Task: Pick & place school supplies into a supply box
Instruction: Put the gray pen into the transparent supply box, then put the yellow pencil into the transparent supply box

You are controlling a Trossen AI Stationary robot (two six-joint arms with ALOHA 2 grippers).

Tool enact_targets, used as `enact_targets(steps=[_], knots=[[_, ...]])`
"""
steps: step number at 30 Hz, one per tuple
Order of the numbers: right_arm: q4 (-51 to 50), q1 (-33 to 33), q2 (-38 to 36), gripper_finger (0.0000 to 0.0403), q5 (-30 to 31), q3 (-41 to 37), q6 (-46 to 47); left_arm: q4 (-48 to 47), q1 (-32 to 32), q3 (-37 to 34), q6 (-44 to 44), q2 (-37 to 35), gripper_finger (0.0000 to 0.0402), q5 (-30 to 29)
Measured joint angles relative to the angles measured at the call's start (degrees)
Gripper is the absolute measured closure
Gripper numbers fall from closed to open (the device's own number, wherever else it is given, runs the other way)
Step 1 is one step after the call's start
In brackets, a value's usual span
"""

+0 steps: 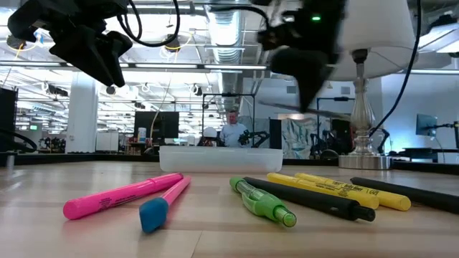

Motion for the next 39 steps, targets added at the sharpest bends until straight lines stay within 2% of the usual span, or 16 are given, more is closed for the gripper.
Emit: enact_targets(steps=[5, 11, 14, 18, 22, 30, 39], knots=[[13.23, -5.11, 0.0, 0.0401, 2.61, 0.57, -19.45, -0.02, -0.01, 0.0, -2.27, 0.0, 0.0264, 0.01], [24.72, -11.28, 0.0, 0.0401, 2.19, 0.57, -34.75, -0.48, -1.62, 0.0, -6.42, 0.0, 0.0264, 0.13], [28.61, -13.77, 0.0, 0.0401, -0.36, 0.36, -41.17, -0.48, -3.39, 0.0, -9.03, 0.0, 0.0264, 0.11], [36.47, -16.54, 0.04, 0.04, -6.82, -2.46, -48.74, -1.22, -6.48, 0.0, -13.46, 0.0, 0.0264, -0.75], [41.2, -18.12, 0.08, 0.04, -8.59, -4.93, -51.86, -2.6, -10.41, 0.0, -18.19, 0.0, 0.0264, -4.32], [41.36, -18.89, 0.11, 0.0394, -14.35, -6.33, -52.25, -3.58, -15.9, 0.0, -25.31, 0.0, 0.0264, -7.55], [42.78, -19.36, 0.11, 0.0316, -16.03, -6.31, -51.4, -6.63, -19.04, 0.0, -32.4, 0.0, 0.0264, -6.99]])
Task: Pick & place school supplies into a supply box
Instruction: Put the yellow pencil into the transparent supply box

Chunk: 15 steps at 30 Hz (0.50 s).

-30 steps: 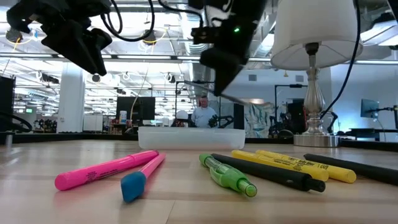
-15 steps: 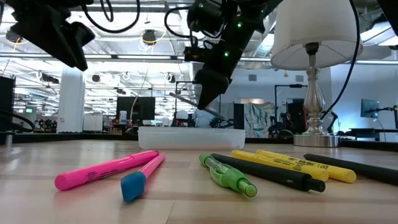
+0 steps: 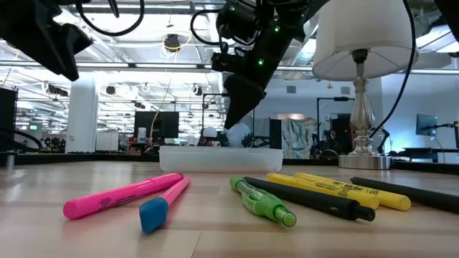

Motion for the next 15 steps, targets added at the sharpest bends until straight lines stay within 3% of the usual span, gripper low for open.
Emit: enact_targets(steps=[6, 15], knots=[[0.05, 0.22, 0.0, 0.0272, -0.44, 0.0, -2.52, -3.25, -0.7, 0.0, -6.91, 0.01, 0.0264, 2.17], [3.61, 5.33, 0.0, 0.0254, -1.14, 0.02, -9.57, -5.06, -4.01, 0.0, -17.39, 6.87, 0.0264, 17.74]])
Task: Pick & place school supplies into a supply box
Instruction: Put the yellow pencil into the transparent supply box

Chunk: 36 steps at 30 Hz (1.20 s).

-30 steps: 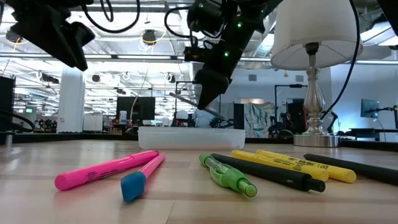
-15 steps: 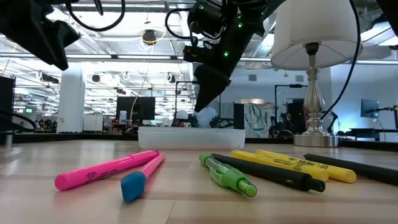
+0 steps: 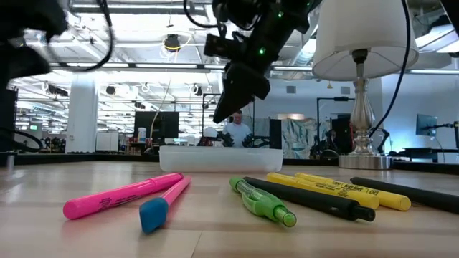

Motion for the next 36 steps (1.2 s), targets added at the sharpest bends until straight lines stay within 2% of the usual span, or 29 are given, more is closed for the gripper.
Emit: enact_targets(steps=[7, 11, 22, 30, 36], knots=[[0.32, 3.25, 0.0, 0.0267, -0.02, 0.0, -0.92, -0.14, -4.09, 0.0, -7.71, 10.85, 0.0279, 15.3], [1.96, 4.42, 0.0, 0.0274, -0.01, 0.0, -0.92, -0.2, -5.15, 0.02, -10.14, 15.23, 0.0292, 21.27], [4.97, 5.79, 0.0, 0.0276, -0.01, 0.0, -0.9, -2.93, -5.53, 0.07, -11.58, 19.97, 0.031, 27.55], [5.46, 5.76, 0.0, 0.0276, 0.0, 0.0, 0.57, -2.93, -7.27, 0.07, -4.84, 26.38, 0.031, 31.07], [7.32, 5.76, 0.0, 0.0275, -0.02, 0.0, 0.61, -4.14, -7.76, 0.21, -4.13, 28.08, 0.031, 34.08]])
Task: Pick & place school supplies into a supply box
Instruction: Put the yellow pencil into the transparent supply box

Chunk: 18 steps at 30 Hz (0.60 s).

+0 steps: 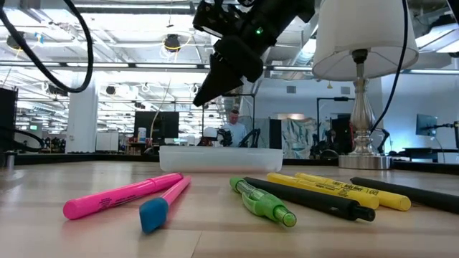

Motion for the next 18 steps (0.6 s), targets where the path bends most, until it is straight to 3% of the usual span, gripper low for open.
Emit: enact_targets(steps=[18], knots=[[0.93, 0.13, -0.02, 0.0275, -1.82, 0.0, 0.02, -4.87, -0.02, 0.57, 1.17, -0.05, 0.031, -0.78]])
